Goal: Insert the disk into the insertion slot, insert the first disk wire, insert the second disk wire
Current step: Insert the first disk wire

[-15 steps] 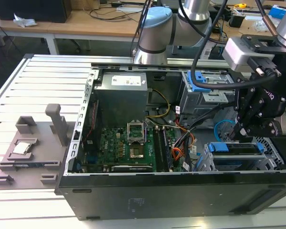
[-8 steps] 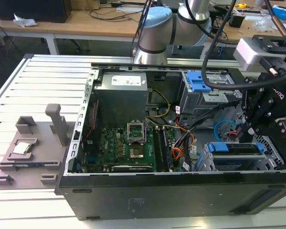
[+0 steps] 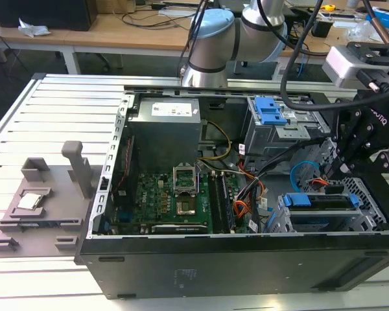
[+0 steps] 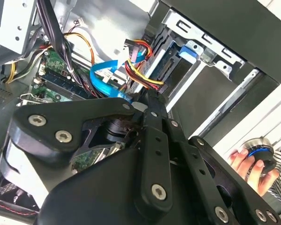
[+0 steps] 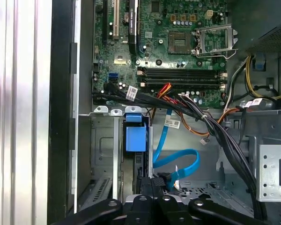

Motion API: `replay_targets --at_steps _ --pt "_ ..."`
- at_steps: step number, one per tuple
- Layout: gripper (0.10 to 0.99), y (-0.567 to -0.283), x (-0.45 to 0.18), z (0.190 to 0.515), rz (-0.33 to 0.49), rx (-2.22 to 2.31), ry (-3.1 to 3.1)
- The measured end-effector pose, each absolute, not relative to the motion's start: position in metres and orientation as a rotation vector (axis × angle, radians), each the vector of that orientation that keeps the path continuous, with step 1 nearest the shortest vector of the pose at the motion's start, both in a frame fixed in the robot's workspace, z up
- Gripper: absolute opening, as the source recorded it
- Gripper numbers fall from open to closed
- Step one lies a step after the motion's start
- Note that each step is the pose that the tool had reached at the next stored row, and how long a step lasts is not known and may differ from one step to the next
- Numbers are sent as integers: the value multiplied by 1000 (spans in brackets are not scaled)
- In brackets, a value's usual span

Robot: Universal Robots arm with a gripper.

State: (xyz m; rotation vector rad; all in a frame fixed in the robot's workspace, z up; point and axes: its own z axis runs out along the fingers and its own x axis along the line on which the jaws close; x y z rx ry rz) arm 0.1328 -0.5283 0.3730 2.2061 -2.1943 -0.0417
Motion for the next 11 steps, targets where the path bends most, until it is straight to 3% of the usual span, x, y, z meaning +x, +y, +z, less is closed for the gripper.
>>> replay_targets --at_steps 11 --pt "106 -528 135 372 -42 2206 -2194"
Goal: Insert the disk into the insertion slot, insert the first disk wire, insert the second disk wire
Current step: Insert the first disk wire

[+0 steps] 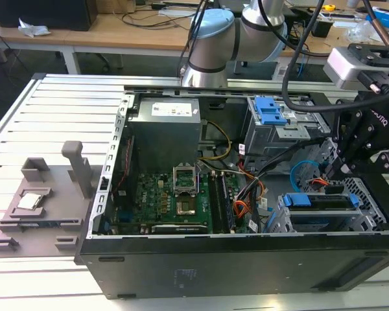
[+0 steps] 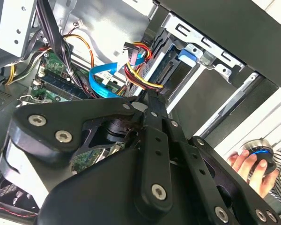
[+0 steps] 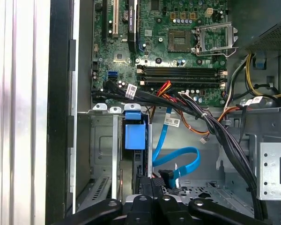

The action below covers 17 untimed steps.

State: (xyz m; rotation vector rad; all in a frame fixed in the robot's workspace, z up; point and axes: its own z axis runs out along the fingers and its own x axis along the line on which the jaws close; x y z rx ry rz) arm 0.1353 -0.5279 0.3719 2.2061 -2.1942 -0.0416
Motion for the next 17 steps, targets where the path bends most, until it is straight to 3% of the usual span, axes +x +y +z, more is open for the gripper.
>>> replay_targets --at_steps 3,6,17 --pt "114 -528 135 372 -42 2206 -2194" --pt "302 -528 136 372 -42 2206 -2194" --pt "302 -538 136 372 -42 2206 -2194"
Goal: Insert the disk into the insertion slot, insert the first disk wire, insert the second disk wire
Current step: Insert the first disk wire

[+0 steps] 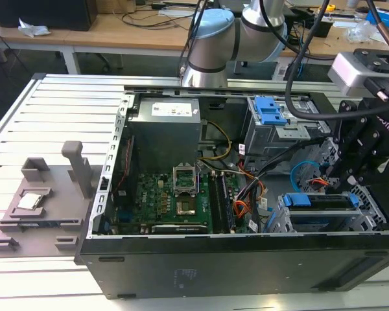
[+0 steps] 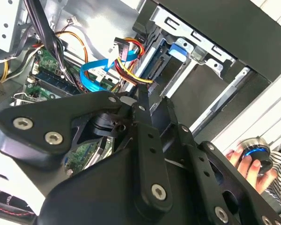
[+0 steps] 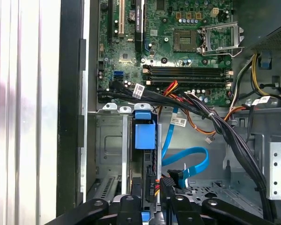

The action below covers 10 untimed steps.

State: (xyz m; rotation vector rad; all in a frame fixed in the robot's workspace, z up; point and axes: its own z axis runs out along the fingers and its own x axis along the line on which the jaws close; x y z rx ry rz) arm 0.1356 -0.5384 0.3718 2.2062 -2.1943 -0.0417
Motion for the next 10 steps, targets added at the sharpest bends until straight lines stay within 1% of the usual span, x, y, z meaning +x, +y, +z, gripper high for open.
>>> replay_targets --at_steps 10 --pt "302 -539 136 366 -42 2206 -2194"
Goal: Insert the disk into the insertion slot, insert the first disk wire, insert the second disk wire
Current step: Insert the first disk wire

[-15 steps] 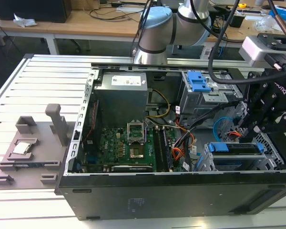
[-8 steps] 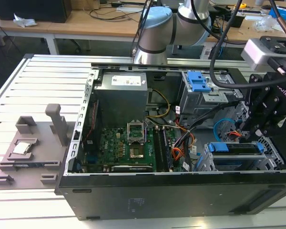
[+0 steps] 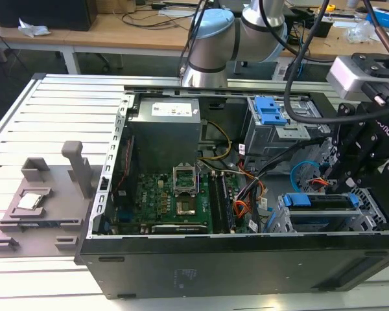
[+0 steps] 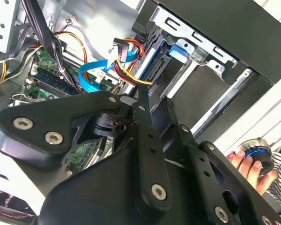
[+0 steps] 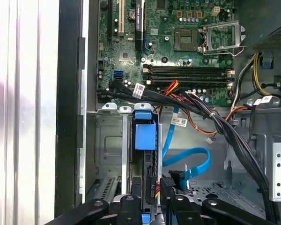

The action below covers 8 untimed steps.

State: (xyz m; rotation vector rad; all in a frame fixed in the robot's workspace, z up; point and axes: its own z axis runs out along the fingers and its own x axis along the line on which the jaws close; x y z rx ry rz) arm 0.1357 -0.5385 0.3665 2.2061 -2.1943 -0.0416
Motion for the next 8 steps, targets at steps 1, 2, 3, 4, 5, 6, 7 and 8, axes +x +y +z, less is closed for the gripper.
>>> replay_targets --at_steps 1,2,3,4,5,6,7,8 --pt "302 -539 136 365 -42 2206 -2194" --pt "302 -539 136 364 -42 2206 -2194" --pt "302 -538 136 362 -42 2206 -2194" --pt "302 -539 136 360 -42 2206 -2194" --pt "302 -538 136 358 -42 2206 -2194" --pt "302 -538 136 357 -42 2206 -2194" --pt "302 -538 136 356 -42 2206 -2194" --pt "302 -538 136 355 -41 2206 -2194"
